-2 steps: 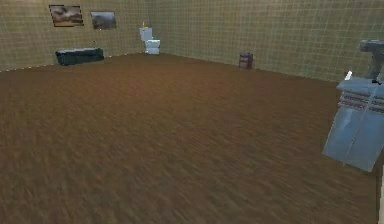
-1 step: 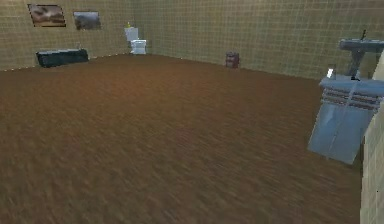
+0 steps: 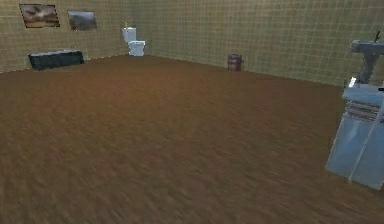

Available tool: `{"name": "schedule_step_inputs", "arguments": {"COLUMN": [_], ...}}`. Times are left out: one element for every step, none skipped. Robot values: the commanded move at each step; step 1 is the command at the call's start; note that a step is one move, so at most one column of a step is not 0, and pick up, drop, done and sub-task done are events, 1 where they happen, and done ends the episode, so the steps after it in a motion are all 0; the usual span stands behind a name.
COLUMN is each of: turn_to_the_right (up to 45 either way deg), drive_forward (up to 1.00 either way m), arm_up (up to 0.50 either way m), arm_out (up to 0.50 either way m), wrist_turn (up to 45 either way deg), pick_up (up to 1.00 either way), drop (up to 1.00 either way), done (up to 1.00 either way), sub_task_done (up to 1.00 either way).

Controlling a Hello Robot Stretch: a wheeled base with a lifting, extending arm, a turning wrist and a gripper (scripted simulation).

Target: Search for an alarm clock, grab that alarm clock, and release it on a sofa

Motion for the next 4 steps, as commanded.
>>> {"name": "schedule_step_inputs", "arguments": {"turn_to_the_right": [-45.0, -6.0, 0.0, -3.0], "drive_forward": [0.00, 0.00, 1.00, 0.00], "arm_up": [0.00, 0.00, 0.00, 0.00], "arm_out": [0.00, 0.00, 0.00, 0.00], "wrist_turn": [0.0, 0.0, 0.0, 0.0], "pick_up": [0.00, 0.00, 0.00, 0.00], "drop": [0.00, 0.00, 0.00, 0.00], "done": [0.00, 0.00, 0.00, 0.00], "sub_task_done": [0.00, 0.00, 0.00, 0.00]}}
